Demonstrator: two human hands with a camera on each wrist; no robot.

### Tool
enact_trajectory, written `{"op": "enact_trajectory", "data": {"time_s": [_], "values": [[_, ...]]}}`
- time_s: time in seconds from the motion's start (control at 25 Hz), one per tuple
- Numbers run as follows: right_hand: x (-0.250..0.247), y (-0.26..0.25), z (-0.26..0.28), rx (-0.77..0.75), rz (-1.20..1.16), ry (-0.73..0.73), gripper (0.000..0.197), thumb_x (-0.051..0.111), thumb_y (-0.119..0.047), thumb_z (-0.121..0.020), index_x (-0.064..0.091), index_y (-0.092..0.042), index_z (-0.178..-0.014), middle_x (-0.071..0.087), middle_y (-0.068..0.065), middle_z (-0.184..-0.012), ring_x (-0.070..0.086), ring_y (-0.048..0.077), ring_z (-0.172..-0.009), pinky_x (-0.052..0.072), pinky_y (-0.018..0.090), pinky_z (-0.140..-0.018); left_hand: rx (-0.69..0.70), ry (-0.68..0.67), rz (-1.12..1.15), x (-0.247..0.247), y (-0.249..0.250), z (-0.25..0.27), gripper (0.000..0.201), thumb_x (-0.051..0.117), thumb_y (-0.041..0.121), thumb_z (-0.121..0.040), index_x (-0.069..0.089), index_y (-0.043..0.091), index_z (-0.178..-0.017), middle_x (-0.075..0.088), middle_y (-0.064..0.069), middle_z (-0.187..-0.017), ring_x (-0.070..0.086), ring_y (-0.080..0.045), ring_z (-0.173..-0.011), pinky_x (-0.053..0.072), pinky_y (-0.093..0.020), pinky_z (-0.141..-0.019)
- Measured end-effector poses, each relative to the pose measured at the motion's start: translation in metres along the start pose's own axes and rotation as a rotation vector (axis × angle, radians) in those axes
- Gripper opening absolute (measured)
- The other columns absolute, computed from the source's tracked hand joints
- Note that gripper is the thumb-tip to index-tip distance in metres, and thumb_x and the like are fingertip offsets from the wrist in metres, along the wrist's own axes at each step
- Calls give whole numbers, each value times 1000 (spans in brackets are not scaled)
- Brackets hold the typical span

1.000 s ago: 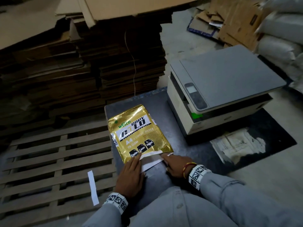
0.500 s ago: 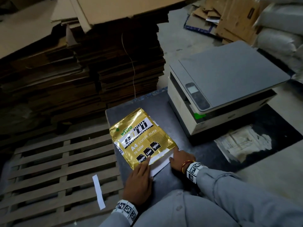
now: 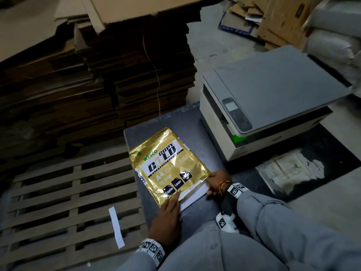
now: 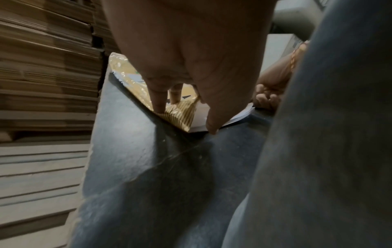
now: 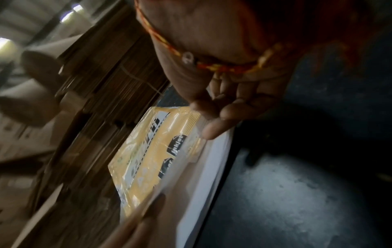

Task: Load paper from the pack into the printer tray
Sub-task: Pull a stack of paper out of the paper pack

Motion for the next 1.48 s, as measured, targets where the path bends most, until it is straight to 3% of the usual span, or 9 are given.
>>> {"op": "enact_trajectory", "data": {"time_s": [0.16,0.32,0.56,0.68,0.8,1.0,1.2,1.36,1.48], "values": [[-5,-1,-5,-9,72,22,29,66,-26,-81,77,0,-76,72,16,-56,71,29,-48,49,26,-41,-17,-10,18,7,-2,0,56,43,30,-105,34,14,-158,-11,10,-176,18,-32,-159,38,-47,-125],[-6,-3,-3,-72,172,38,23,65,-30,-78,79,-12,-75,77,17,-78,74,40,-83,60,41,-71,-26,8,30,9,-2,3,57,41,33,-106,33,14,-159,-11,9,-176,13,-31,-162,37,-47,-126],[-6,1,0,-70,259,0,34,64,-20,-83,76,-20,-115,74,12,-120,68,31,-102,55,33,-93,-30,13,45,9,-2,4,55,41,34,-107,34,16,-159,-7,8,-177,10,-30,-163,39,-47,-124],[1,6,-2,-70,125,-49,27,59,-13,-80,72,-22,-102,74,16,-99,71,31,-78,65,46,-77,-29,5,45,9,-1,5,54,41,33,-107,35,15,-158,-1,5,-177,10,-32,-163,28,-49,-130],[10,9,-4,-96,33,-83,12,63,-14,-80,66,-15,-92,69,13,-86,72,32,-77,65,51,-77,-28,-4,65,9,-4,4,56,42,33,-107,31,17,-160,-5,7,-177,6,-30,-163,31,-49,-129],[14,8,-1,-47,-95,-83,7,66,-9,-86,62,-15,-84,69,11,-80,72,27,-65,65,43,-69,-21,39,96,11,-11,5,60,44,22,-108,21,21,-164,-16,15,-175,8,-26,-164,40,-46,-124],[28,17,-11,-3,-254,-76,27,68,-5,-72,67,-9,-99,71,21,-100,74,37,-76,63,46,-57,16,58,126,5,-2,9,59,37,25,-110,18,20,-166,-13,17,-175,5,-26,-164,32,-48,-128],[25,7,6,10,-351,-130,20,65,2,-83,69,-14,-94,73,17,-98,76,35,-77,64,39,-57,-24,60,150,11,-6,11,59,39,25,-109,22,18,-164,-13,17,-174,2,-27,-164,27,-51,-130],[29,16,11,68,-372,-255,34,62,-1,-93,58,-3,-126,73,17,-92,77,27,-64,60,28,-48,-29,152,250,13,-15,15,55,38,22,-109,28,22,-162,-4,22,-175,8,-24,-164,21,-45,-132]]}}
Point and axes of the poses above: each hand's wrist, its own z-axis away from the middle knuckle, its own x-axis out of the palm, y = z × x, the point moved 4 cm from there along -z, towards the middle knuckle
